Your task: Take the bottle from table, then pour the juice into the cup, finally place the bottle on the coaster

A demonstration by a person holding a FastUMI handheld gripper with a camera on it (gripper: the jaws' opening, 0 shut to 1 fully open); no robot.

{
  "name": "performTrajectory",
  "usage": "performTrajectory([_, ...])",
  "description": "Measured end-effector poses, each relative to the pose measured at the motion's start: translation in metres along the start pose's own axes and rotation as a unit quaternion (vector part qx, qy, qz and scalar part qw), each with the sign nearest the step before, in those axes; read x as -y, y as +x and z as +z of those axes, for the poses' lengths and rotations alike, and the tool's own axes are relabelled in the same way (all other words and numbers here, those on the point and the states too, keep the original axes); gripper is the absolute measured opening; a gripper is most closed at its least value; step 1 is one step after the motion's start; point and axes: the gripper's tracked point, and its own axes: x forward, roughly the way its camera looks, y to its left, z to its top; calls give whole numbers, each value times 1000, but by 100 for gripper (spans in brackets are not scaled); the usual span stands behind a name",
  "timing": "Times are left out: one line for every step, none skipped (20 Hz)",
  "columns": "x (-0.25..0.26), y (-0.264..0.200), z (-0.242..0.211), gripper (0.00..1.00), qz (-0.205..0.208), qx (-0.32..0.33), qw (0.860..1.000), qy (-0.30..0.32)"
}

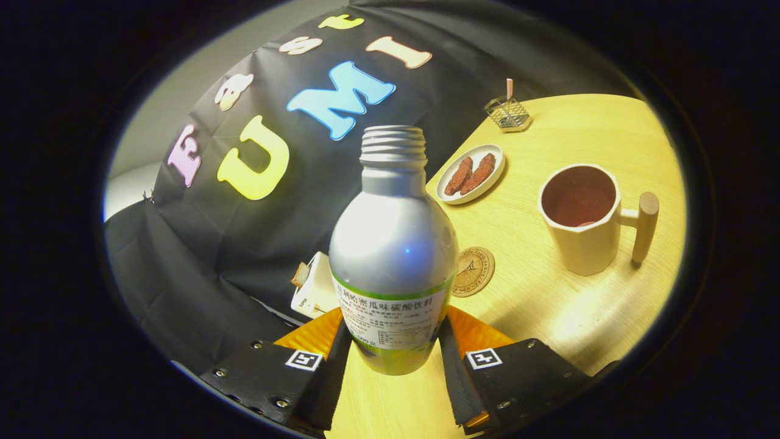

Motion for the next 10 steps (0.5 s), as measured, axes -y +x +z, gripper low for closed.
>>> performTrajectory([3,0,2,71,-1,0,1000,6])
performTrajectory([5,-1,6,71,-2,0,1000,14])
performTrajectory([7,-1,8,71,-1,1,1000,24])
performTrajectory([9,-1,9,71,0,0,999,40])
performTrajectory([11,0,9,71,2,-1,998,58])
performTrajectory([12,0,8,71,3,-3,997,74])
performTrajectory([13,0,7,71,3,-5,996,87])
performTrajectory([14,0,7,71,2,-8,995,99])
performTrajectory([16,0,7,71,1,-10,994,110])
performTrajectory([18,1,9,71,1,-10,992,123])
